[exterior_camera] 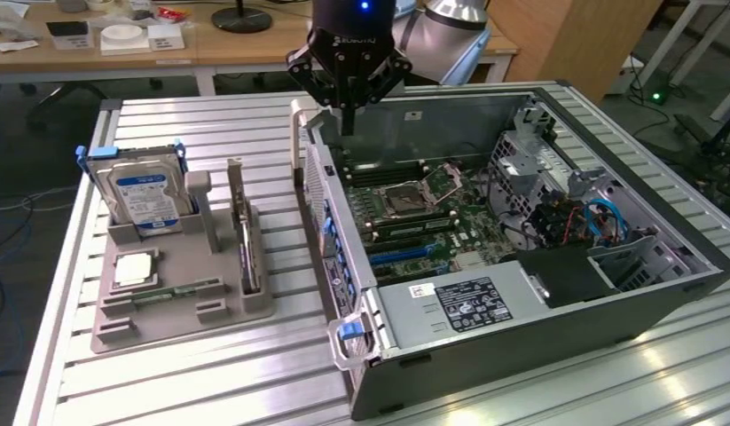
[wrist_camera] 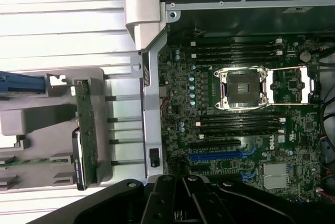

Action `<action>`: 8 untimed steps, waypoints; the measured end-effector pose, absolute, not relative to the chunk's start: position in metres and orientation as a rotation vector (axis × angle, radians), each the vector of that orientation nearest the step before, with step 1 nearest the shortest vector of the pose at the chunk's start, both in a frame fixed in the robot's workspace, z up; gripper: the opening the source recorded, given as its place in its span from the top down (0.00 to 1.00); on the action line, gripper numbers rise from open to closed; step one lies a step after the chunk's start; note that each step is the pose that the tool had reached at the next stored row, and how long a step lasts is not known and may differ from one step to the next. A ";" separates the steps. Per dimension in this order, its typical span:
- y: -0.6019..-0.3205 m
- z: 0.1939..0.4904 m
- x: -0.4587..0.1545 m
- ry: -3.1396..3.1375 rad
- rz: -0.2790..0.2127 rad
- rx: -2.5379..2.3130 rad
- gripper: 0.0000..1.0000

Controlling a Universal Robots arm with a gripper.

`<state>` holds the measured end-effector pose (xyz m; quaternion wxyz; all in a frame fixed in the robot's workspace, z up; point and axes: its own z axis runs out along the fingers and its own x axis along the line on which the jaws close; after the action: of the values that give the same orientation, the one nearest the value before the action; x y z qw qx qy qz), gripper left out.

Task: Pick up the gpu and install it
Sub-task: 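Reach for the gpu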

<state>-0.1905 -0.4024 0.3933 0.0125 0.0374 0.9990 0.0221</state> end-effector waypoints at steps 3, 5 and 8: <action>-0.403 0.393 -0.193 3.114 0.069 0.117 0.90; -0.403 0.393 -0.194 3.114 0.069 0.117 0.90; -0.403 0.393 -0.196 3.114 0.069 0.117 0.90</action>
<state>-0.1962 -0.4031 0.3933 0.0125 0.0374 0.9990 0.0221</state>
